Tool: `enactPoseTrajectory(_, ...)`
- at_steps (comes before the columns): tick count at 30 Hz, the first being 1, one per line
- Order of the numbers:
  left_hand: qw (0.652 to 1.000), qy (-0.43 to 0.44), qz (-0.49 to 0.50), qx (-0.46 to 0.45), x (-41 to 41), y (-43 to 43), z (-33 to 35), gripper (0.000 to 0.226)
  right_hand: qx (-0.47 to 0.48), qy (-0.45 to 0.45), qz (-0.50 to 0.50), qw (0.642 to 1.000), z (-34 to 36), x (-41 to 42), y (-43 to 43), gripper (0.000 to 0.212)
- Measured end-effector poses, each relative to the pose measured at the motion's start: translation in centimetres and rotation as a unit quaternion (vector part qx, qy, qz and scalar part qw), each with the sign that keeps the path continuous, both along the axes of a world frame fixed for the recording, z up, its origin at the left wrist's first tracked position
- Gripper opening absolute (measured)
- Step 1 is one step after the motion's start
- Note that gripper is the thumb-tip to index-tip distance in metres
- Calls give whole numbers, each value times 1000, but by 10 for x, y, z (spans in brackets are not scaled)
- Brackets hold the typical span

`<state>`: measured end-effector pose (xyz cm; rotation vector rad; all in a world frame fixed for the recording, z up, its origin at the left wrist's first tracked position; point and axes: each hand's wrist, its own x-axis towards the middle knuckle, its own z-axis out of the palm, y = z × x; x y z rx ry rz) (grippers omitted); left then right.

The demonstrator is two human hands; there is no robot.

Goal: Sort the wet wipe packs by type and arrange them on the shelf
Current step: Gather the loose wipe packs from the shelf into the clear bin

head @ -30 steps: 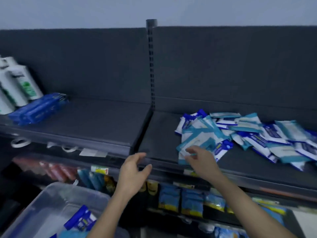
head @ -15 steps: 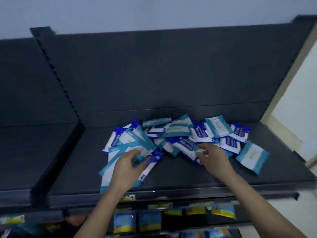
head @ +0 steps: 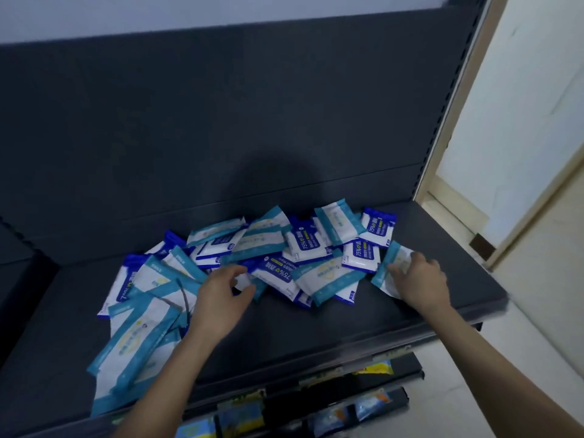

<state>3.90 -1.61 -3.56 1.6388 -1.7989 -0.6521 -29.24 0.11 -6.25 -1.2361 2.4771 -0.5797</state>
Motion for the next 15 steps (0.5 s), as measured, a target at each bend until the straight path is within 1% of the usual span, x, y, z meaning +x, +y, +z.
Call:
enactPoseTrajectory(1,1000,0,0,11,-3,-4,-1,36,8,-20,-9,1000,0,1,0,52)
enactPoseTrajectory(3,999,0,-2,32,-8,-14,-2,37,9,-31,-6,999,-2,4,-2,48)
enactPoseTrajectory(6,1000,16,-15,21,-15,-27,0,34,-38,-53,-10,998,0,7,-8,49)
enactPoseTrajectory(8,999,35,-24,9,-18,-36,1,33,-75,-92,-48,992,4,8,-13,49)
enactPoseTrajectory(9,999,43,-26,4,-20,-40,2,33,-84,-115,-73,987,6,9,-14,43)
enactPoseTrajectory(10,998,46,-30,0,-21,-44,2,33,-90,-148,-96,980,8,10,-16,39)
enactPoseTrajectory(12,998,44,-42,-10,-26,-52,0,33,-90,-240,-130,958,8,11,-19,39)
enactPoseTrajectory(14,997,44,-57,-9,-33,-59,-2,33,-91,-343,-138,925,6,14,-19,26)
enactPoseTrajectory(15,997,44,-65,-7,-38,-61,-3,32,-100,-369,-139,914,3,14,-20,20)
